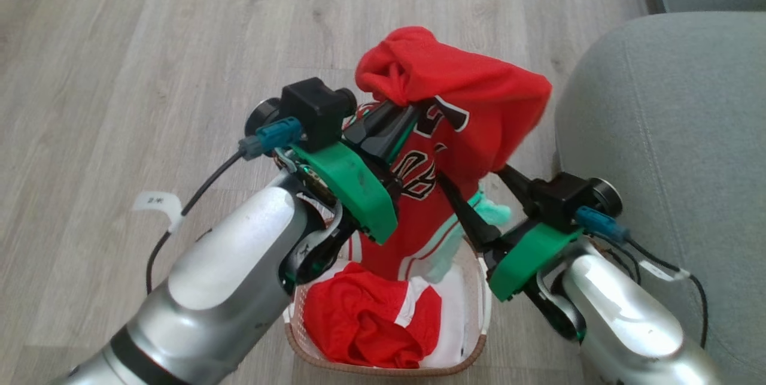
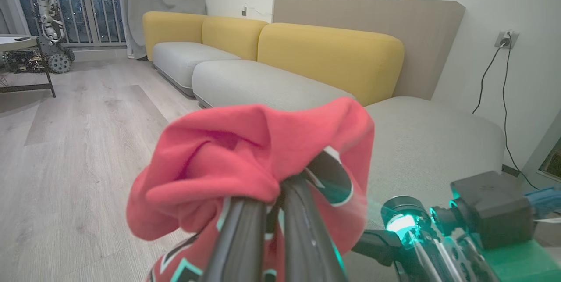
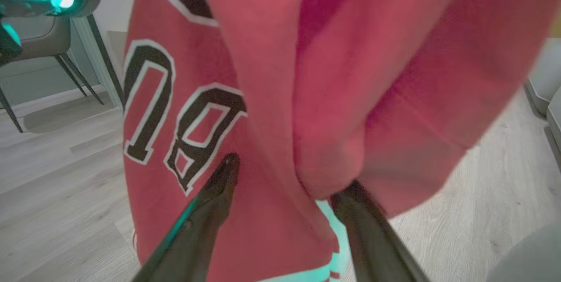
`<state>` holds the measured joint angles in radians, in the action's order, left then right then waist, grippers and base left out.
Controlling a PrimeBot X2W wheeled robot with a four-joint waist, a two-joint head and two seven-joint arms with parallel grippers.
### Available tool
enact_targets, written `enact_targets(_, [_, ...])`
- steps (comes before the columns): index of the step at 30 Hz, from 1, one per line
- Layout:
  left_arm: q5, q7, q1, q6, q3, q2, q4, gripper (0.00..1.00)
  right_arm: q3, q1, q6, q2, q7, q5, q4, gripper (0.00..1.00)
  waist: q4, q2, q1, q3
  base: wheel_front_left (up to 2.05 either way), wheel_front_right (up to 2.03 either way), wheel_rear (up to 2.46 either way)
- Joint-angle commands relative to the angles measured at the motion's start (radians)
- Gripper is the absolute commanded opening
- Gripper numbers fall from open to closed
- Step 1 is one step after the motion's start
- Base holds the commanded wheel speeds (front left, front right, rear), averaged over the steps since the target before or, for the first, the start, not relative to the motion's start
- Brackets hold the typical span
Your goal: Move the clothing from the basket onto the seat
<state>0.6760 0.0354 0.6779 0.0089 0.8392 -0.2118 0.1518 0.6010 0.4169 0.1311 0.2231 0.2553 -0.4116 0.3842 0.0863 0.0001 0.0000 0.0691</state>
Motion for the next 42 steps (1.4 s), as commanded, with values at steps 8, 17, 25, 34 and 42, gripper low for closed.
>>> enact_targets(8, [-0.004,-0.005,0.060,-0.012,-0.004,0.009,-0.036,0.00,0.045,0.088,0.000,-0.029,0.006,-0.028,0.014,1.00,0.032,-0.0001,0.0000,-0.004,0.00,0.00,0.00])
enact_targets(17, [0.005,-0.004,0.050,-0.010,0.002,0.006,-0.029,0.00,0.044,0.084,0.000,-0.029,0.006,-0.037,-0.008,0.00,0.039,-0.0001,0.0000,-0.008,0.00,0.00,0.00])
enact_targets(25, [0.011,-0.003,0.043,-0.001,-0.001,0.000,-0.027,0.00,0.024,0.065,0.000,-0.019,0.006,-0.039,-0.039,0.00,0.023,-0.0001,0.0000,-0.010,0.00,0.00,0.00])
enact_targets(34, [0.021,0.006,0.024,0.012,-0.011,-0.020,-0.007,0.00,-0.052,0.026,0.000,-0.005,0.006,-0.022,-0.097,0.00,-0.002,-0.0001,0.0000,-0.013,0.00,0.00,0.00])
enact_targets(42, [0.034,-0.001,-0.008,0.024,-0.010,-0.040,0.008,1.00,-0.150,-0.017,0.000,0.007,0.006,0.007,-0.181,0.00,-0.051,-0.0001,0.0000,-0.019,0.00,0.00,0.00])
